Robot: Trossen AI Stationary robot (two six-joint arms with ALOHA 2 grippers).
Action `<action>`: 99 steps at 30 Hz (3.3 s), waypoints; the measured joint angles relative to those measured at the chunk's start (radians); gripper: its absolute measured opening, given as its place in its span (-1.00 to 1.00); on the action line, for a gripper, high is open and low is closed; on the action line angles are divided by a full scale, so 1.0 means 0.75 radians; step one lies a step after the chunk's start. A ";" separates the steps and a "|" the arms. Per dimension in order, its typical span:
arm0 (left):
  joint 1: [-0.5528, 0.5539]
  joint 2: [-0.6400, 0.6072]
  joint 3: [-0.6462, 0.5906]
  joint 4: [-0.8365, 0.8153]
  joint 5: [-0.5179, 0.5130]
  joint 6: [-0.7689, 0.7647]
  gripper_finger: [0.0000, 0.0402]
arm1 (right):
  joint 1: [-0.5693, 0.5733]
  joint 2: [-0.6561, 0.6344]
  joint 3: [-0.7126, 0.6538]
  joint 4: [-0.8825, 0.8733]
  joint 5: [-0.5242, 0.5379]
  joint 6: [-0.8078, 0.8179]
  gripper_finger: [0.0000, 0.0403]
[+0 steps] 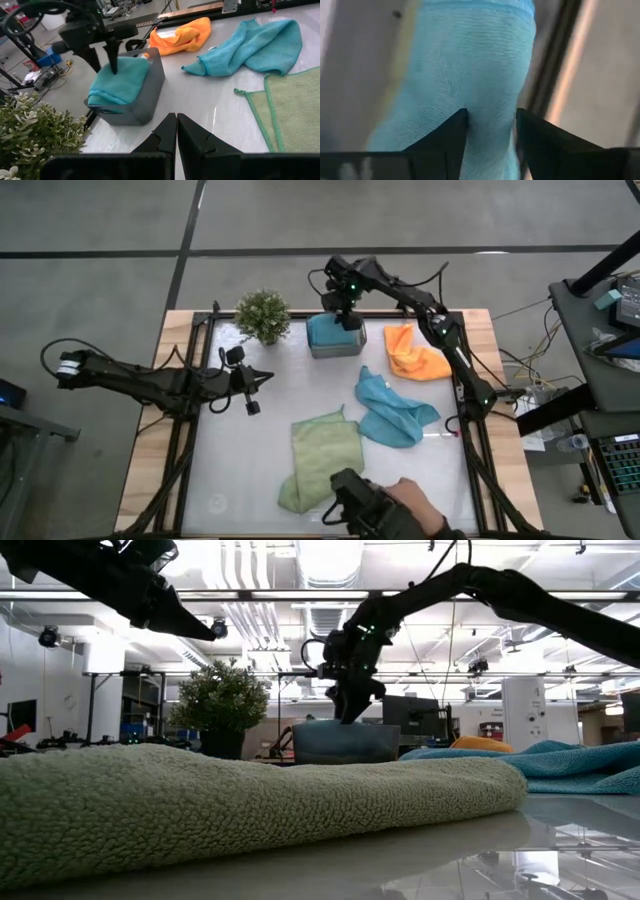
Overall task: Fold microfiber towels
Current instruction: Stack the folded blue towel on top of the folded green towel into the black bin
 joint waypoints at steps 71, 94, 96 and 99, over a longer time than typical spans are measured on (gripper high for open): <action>0.683 0.983 0.842 -0.121 0.556 0.484 -1.00 | 0.002 -0.265 -0.449 0.262 0.127 0.204 -0.96; 0.814 1.490 1.143 -0.180 0.671 0.586 -1.00 | -0.067 -0.455 -1.049 0.925 0.049 0.414 -0.96; 0.814 1.506 1.142 -0.181 0.670 0.584 -1.00 | -0.067 -0.455 -1.065 0.955 0.049 0.424 -0.96; 0.814 1.517 1.135 -0.182 0.670 0.576 -1.00 | -0.067 -0.454 -1.082 0.962 0.049 0.427 -0.96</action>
